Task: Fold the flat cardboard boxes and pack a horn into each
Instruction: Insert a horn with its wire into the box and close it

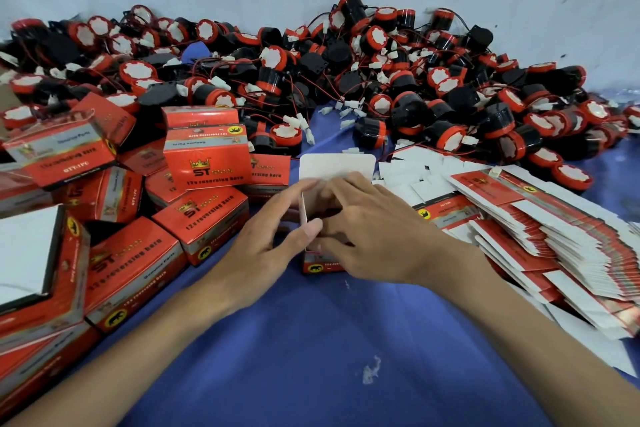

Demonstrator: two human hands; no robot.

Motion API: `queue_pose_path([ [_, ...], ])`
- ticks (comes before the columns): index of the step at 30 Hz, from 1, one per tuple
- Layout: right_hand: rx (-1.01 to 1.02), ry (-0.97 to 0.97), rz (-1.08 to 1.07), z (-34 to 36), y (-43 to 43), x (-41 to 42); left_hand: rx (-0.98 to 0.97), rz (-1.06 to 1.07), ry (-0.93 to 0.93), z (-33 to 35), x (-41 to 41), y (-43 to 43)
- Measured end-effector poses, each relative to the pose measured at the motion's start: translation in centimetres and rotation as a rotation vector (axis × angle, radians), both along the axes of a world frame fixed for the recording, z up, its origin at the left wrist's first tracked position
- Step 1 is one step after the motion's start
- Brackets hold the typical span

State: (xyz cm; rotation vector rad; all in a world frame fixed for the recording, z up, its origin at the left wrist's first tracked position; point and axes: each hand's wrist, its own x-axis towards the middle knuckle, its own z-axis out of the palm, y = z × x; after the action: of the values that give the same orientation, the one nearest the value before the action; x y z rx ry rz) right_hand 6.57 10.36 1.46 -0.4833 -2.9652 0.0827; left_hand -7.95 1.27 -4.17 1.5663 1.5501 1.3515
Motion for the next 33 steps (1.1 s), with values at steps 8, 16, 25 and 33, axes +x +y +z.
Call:
queue_pose_path([
  [8,-0.254,0.933,-0.248,-1.6,0.1,2.5,0.028,0.061,0.360,-1.2,-0.1,0.5],
  [16,-0.350,0.681,-0.086,-4.5,0.2,4.0,0.296,0.172,0.181,-1.1,0.9,0.7],
  [25,-0.670,0.720,-0.275,-3.8,0.3,3.3,0.322,0.147,0.413,0.1,0.3,0.2],
  [33,-0.633,0.720,-0.200,-4.9,0.2,3.5,0.285,0.145,0.443,0.2,0.3,-0.3],
])
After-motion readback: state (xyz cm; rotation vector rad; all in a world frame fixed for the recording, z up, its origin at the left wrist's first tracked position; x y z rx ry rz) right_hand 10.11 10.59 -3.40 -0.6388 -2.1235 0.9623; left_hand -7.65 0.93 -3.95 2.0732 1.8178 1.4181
